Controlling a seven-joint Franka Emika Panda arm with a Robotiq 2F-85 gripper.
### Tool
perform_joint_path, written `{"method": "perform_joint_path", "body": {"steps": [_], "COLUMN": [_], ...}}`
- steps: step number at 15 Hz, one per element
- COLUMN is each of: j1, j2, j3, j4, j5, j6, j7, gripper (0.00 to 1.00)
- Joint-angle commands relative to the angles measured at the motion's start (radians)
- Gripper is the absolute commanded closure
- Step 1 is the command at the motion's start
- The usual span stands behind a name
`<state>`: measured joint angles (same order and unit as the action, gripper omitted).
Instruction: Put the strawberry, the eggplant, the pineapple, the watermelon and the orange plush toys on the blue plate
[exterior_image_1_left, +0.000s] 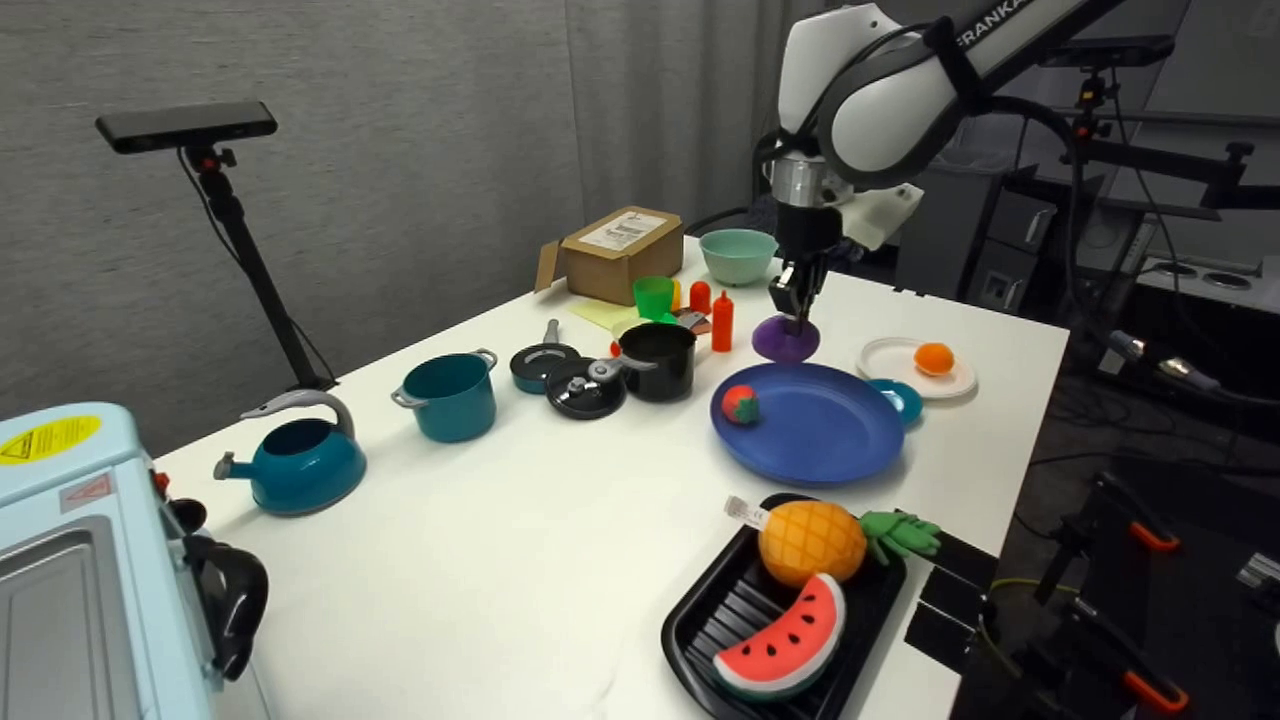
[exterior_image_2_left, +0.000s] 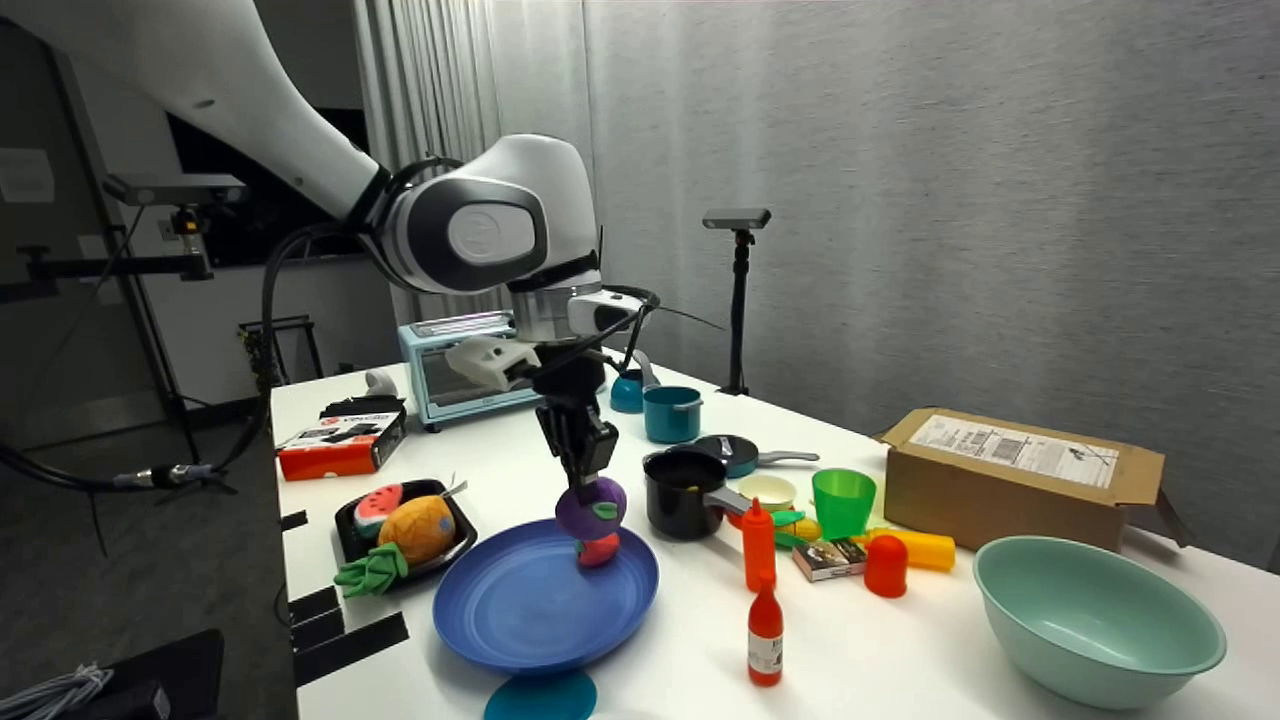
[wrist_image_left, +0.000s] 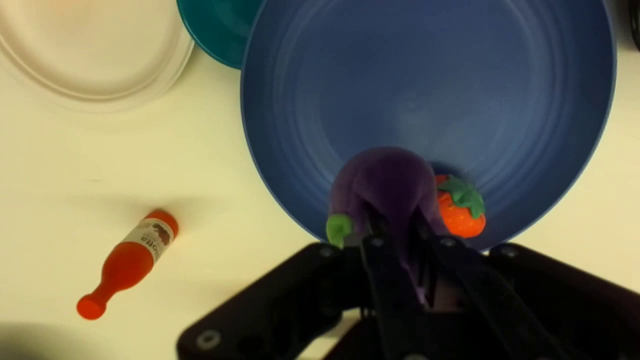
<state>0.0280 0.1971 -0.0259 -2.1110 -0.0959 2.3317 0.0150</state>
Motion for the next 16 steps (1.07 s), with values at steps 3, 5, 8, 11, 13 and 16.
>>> {"method": "perform_joint_path", "body": {"steps": [3, 5, 8, 11, 13, 16], "j1": [0.006, 0.017, 0.035, 0.073, 0.063, 0.087], "j2": [-0.025, -0.023, -0.012, 0.027, 0.006, 0.022], "j3": [-0.001, 0.004, 0.017, 0.026, 0.030, 0.032], "j4": [-0.045, -0.032, 0.004, 0.102, 0.068, 0.125], "j5": [-0.018, -0.026, -0.015, -0.047, -0.021, -0.033], "j6": [0.032, 0.048, 0.076, 0.106, 0.104, 0.105], "j7": [0.108, 0.148, 0.196, 0.298, 0.266, 0.323], "gripper": [0.41, 0.25, 0.03, 0.00, 0.00, 0.00]}}
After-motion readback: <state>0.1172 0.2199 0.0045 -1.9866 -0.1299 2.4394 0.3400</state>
